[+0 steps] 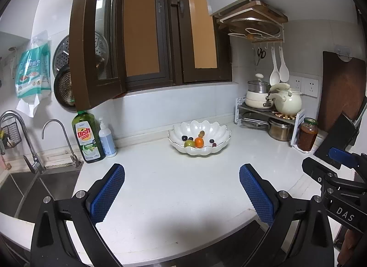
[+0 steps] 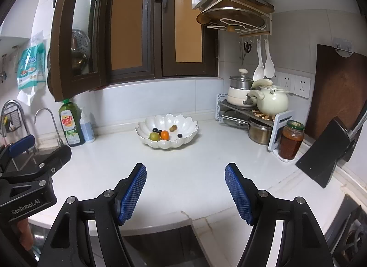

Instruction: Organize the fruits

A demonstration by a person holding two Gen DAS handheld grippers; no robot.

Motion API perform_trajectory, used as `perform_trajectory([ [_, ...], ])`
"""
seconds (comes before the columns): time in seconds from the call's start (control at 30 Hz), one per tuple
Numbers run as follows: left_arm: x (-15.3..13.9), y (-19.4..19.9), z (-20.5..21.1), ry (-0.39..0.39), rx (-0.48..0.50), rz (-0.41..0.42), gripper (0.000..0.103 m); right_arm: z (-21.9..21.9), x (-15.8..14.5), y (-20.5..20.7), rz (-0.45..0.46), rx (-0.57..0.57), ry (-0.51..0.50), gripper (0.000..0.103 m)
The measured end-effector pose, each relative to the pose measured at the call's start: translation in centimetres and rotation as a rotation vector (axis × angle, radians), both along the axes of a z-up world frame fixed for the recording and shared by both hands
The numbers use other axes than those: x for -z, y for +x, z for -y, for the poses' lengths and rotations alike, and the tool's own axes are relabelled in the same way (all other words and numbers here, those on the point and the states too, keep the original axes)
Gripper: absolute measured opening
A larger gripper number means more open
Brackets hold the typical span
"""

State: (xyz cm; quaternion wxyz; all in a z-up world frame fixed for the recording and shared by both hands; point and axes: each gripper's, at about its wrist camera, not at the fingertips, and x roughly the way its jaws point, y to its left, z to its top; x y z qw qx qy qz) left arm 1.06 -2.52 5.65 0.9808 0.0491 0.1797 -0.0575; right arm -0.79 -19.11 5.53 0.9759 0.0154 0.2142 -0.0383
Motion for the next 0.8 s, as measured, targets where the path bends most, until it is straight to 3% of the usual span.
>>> perform_trajectory([
  [0.8, -0.5, -1.4, -0.5, 0.004, -0.014, 0.029, 0.103, -0.7, -0.3, -0.8, 0.005, -0.021, 0.011, 0.072],
])
